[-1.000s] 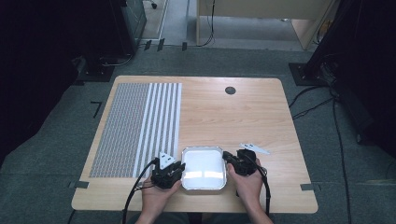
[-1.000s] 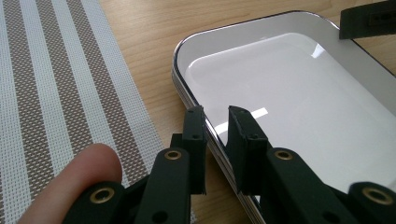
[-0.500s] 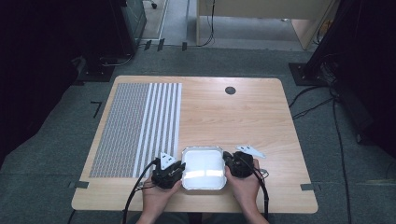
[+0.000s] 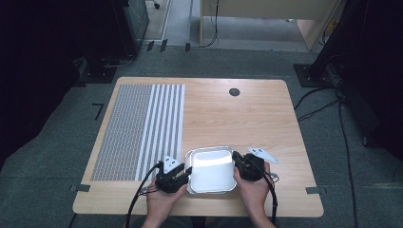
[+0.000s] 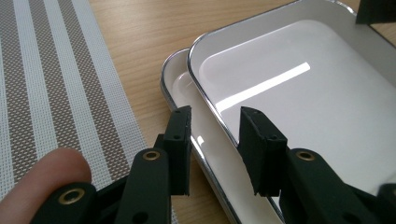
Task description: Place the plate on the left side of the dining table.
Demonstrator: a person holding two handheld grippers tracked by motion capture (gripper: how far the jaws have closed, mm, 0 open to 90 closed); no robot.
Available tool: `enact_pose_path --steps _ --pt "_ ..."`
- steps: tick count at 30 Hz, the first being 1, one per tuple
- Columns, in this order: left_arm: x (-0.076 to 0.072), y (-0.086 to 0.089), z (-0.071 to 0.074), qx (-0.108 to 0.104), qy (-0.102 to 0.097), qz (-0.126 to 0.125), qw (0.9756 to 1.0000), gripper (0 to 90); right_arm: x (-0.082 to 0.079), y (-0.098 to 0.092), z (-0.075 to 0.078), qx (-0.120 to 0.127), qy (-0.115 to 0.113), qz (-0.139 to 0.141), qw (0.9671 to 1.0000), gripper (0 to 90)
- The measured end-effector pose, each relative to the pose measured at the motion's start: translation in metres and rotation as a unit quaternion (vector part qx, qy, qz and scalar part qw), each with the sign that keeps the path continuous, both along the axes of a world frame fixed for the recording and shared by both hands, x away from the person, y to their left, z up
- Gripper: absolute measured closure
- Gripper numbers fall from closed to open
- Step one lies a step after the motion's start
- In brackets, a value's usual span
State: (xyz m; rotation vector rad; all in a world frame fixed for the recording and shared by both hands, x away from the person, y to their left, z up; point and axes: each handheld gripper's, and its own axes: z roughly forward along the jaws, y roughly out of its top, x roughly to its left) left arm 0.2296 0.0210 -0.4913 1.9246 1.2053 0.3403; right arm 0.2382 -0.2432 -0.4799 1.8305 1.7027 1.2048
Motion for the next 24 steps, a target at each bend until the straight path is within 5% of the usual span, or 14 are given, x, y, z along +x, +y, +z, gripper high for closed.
enact_pose_path --steps 8,16,24 --pt "-0.003 -0.004 0.001 -0.001 0.0 -0.006 1.0 65.3 0.007 -0.006 0.001 -0.013 -0.001 -0.006 0.9999 84.9" --pt "-0.005 -0.008 0.0 0.003 0.004 -0.016 0.9999 65.8 0.019 -0.01 -0.002 -0.004 0.018 0.037 0.9991 81.0" --pt "-0.006 -0.012 -0.004 0.009 0.008 -0.025 0.9996 66.4 0.027 -0.005 -0.009 -0.027 0.043 0.052 0.9974 85.5"
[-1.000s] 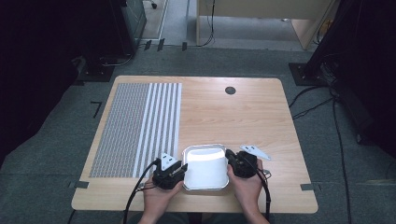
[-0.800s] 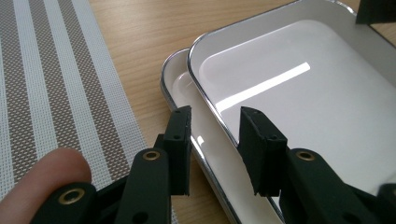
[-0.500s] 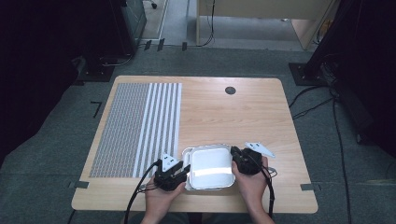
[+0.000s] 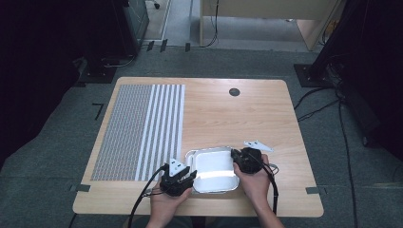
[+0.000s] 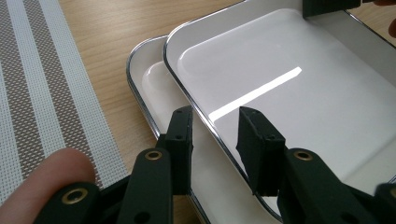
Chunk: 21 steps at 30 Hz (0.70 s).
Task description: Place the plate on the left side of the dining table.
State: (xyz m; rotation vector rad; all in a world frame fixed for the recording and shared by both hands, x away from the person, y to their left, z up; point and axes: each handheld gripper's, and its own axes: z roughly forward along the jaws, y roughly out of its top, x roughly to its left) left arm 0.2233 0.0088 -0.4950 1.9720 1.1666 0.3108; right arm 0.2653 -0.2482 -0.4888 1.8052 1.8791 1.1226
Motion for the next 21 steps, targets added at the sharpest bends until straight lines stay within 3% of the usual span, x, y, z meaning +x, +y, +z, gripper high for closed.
enact_pose_path --steps 2,6,14,21 --pt "0.0 0.0 0.0 -0.001 -0.001 0.0 1.0 67.4 0.0 0.0 0.0 0.003 0.004 -0.009 0.9999 86.8" --pt "0.0 0.0 0.0 -0.004 0.001 -0.002 1.0 66.9 -0.004 0.002 -0.002 -0.001 -0.012 -0.03 0.9995 87.4" --pt "-0.001 0.0 0.0 -0.018 0.011 -0.01 0.9997 64.2 -0.006 -0.006 -0.008 0.054 -0.006 -0.065 0.9964 87.6" --pt "-0.004 -0.004 0.0 -0.021 0.008 -0.018 0.9996 68.2 -0.004 -0.01 -0.01 0.078 0.006 -0.068 0.9946 87.2"
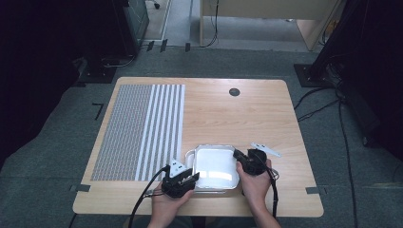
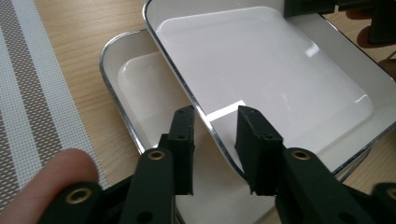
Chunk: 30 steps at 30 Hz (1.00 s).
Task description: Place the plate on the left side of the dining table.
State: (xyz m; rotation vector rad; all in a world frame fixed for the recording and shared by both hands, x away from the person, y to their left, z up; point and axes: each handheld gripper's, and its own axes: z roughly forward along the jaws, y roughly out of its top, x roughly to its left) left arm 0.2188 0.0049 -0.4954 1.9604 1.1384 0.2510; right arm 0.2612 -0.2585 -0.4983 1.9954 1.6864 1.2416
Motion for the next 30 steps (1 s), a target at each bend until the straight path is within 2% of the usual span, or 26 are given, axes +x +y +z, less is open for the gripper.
enact_pose_path --steps 4,6,15,23,26,30 --pt "-0.001 -0.001 0.0 0.004 -0.004 0.006 1.0 71.8 -0.001 0.001 0.0 -0.004 -0.002 -0.005 1.0 87.4" --pt "-0.001 0.0 0.001 0.005 -0.002 0.008 1.0 72.6 -0.001 0.0 0.001 0.01 0.002 -0.005 0.9999 87.1" --pt "0.0 0.004 0.009 -0.009 -0.007 0.018 0.9998 73.3 0.001 -0.001 0.008 0.037 0.008 -0.004 0.9993 88.2" --pt "0.006 0.017 0.018 -0.018 -0.009 0.03 0.9993 74.5 0.009 0.011 0.014 0.039 0.009 0.0 0.9992 89.0" --pt "0.009 0.022 0.021 -0.019 -0.007 0.034 0.9992 74.6 0.012 0.016 0.016 0.047 0.013 -0.001 0.9988 89.0" --pt "0.013 0.029 0.024 -0.024 -0.003 0.04 0.9989 74.5 0.018 0.024 0.02 0.041 0.011 0.003 0.9991 88.9"
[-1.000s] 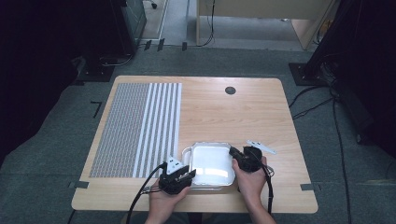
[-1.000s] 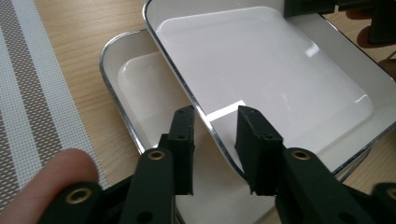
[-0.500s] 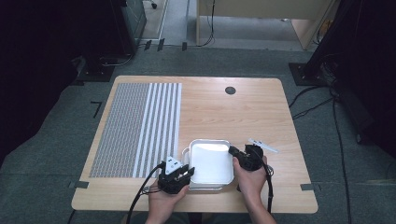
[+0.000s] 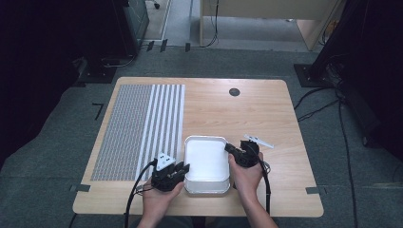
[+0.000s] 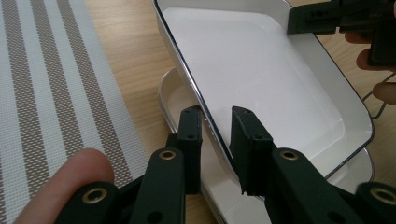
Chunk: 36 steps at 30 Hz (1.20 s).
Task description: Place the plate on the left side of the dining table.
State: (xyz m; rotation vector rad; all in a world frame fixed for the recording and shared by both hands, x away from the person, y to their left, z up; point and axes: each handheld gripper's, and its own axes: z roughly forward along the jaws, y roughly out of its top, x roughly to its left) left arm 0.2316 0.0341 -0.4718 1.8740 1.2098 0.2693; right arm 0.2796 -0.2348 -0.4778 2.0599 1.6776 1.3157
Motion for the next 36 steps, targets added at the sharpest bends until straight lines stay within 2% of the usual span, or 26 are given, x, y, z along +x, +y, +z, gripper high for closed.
enact_pose_path --steps 11,17,20,28,31,36 --pt "0.013 0.03 0.012 -0.014 0.002 0.019 0.9997 75.1 0.019 0.026 0.01 0.013 0.002 0.012 0.9998 88.9" --pt "0.02 0.049 0.017 -0.019 -0.001 0.042 0.9989 76.5 0.03 0.048 0.017 0.014 -0.003 0.022 0.9997 88.9" --pt "0.023 0.06 0.02 -0.03 -0.001 0.052 0.9982 76.7 0.036 0.058 0.019 0.016 -0.004 0.024 0.9996 88.9" --pt "0.034 0.086 0.022 -0.038 -0.001 0.079 0.9961 78.0 0.052 0.086 0.027 0.013 -0.009 0.04 0.9991 89.0" --pt "0.038 0.096 0.023 -0.048 -0.003 0.087 0.9951 78.3 0.058 0.096 0.028 0.014 -0.007 0.045 0.9989 89.1" --pt "0.045 0.111 0.023 -0.051 -0.007 0.103 0.9933 79.0 0.07 0.112 0.029 0.021 0.0 0.051 0.9985 89.1"
